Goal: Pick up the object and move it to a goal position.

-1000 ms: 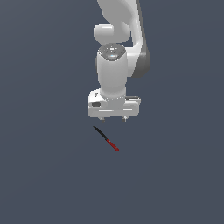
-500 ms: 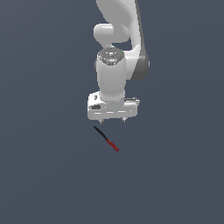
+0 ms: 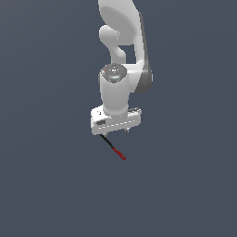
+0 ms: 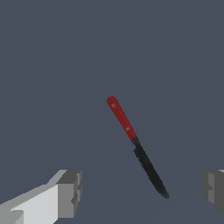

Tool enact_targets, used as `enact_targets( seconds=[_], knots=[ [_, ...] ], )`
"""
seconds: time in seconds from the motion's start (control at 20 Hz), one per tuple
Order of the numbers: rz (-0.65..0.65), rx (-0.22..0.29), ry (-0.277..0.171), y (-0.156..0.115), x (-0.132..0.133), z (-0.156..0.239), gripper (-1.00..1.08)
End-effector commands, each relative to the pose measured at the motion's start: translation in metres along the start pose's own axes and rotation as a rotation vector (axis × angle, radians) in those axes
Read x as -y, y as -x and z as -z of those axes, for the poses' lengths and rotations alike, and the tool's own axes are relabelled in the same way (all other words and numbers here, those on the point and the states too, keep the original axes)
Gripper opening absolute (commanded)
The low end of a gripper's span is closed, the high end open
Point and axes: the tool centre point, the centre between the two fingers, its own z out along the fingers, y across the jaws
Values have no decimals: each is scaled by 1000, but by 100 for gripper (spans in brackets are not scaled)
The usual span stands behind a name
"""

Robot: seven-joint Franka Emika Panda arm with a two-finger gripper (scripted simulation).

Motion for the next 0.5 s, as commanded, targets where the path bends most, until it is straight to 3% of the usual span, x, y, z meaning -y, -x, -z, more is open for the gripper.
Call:
enact_targets(
  seconds=[0.0, 0.45],
  knots=[
    [64, 6, 2, 2, -4, -12, 100],
    [302, 24, 0, 9, -18, -55, 100]
  ],
)
